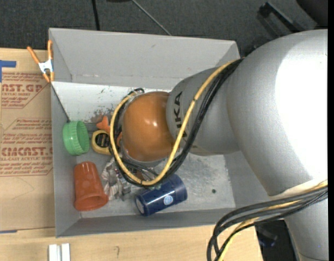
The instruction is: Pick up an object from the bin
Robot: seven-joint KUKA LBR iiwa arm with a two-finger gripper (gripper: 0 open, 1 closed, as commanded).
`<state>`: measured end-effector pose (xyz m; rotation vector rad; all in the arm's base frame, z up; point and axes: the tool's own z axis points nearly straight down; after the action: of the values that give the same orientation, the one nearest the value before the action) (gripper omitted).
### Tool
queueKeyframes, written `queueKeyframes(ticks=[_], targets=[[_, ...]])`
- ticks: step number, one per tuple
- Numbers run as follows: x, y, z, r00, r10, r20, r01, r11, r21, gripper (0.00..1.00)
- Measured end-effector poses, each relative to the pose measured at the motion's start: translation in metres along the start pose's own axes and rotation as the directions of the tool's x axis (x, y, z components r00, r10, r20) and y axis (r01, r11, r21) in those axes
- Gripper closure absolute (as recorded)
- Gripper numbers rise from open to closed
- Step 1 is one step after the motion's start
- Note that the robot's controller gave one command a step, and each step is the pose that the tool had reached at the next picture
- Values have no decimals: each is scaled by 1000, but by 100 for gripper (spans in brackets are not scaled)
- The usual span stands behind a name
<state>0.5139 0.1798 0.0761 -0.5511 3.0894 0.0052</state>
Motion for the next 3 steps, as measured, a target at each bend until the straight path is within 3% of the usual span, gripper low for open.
queueKeyframes(ticks=[1,2,3], targets=[[2,2,-31,1000,-4,-14,4,1000,1,100],[7,-2,-58,1000,-5,7,5,1000,2,100],[7,-29,-8,1000,-2,0,2,1000,0,100]])
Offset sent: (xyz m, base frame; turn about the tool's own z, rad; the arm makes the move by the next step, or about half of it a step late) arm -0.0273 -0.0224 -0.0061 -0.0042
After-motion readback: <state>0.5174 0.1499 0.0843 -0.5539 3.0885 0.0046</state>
